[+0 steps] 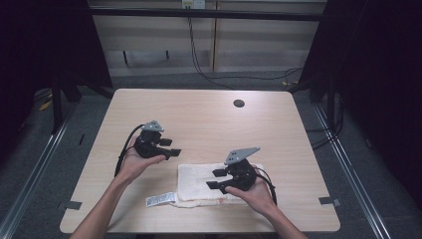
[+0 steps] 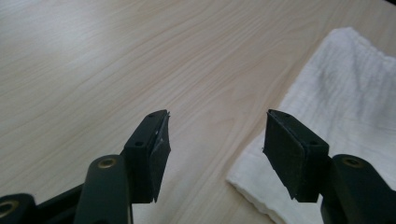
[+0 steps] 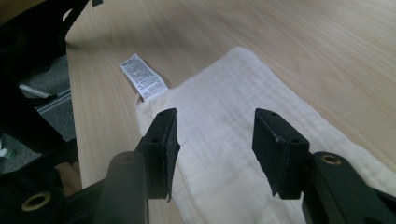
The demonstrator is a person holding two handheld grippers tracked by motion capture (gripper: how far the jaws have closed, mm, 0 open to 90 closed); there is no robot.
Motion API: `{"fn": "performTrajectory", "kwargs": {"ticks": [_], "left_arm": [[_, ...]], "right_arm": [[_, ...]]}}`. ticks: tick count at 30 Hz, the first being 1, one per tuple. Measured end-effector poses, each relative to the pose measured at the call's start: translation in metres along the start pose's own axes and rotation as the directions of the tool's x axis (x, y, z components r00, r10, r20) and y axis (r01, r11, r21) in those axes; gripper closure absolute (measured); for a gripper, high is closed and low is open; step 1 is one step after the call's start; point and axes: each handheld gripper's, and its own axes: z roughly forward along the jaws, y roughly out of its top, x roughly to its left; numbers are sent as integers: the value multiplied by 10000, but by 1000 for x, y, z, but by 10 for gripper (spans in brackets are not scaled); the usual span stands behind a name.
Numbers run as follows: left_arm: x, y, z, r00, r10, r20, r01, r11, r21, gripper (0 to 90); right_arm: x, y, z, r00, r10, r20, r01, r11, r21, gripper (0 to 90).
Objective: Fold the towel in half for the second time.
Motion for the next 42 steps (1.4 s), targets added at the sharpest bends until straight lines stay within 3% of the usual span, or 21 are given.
{"fn": "performTrajectory", "kwargs": {"ticks": [9,19,30,36,40,42], "left_arm": [[-7,-6,12,9992,155,380,-166,9995,281,416],[-7,-16,16,9987,222,450,-256,9967,765,431],[-7,-25,23,9993,113,349,-150,9942,1065,419],[-8,-25,19,9992,167,366,-204,9946,1017,412],[-5,-26,18,9993,154,348,-187,9953,954,408],[-5,-27,19,9995,123,275,-150,9947,1021,407]], "right_arm": [[17,8,34,9971,-357,-678,377,9989,291,562],[33,12,73,9902,-507,-1301,608,9954,744,572],[39,12,96,9869,-801,-1398,956,9895,1084,587],[47,9,104,9866,-1248,-1055,1384,9813,1337,506],[49,6,105,9819,-1438,-1230,1608,9768,1417,467],[52,5,106,9760,-1839,-1167,1986,9715,1296,467]]}}
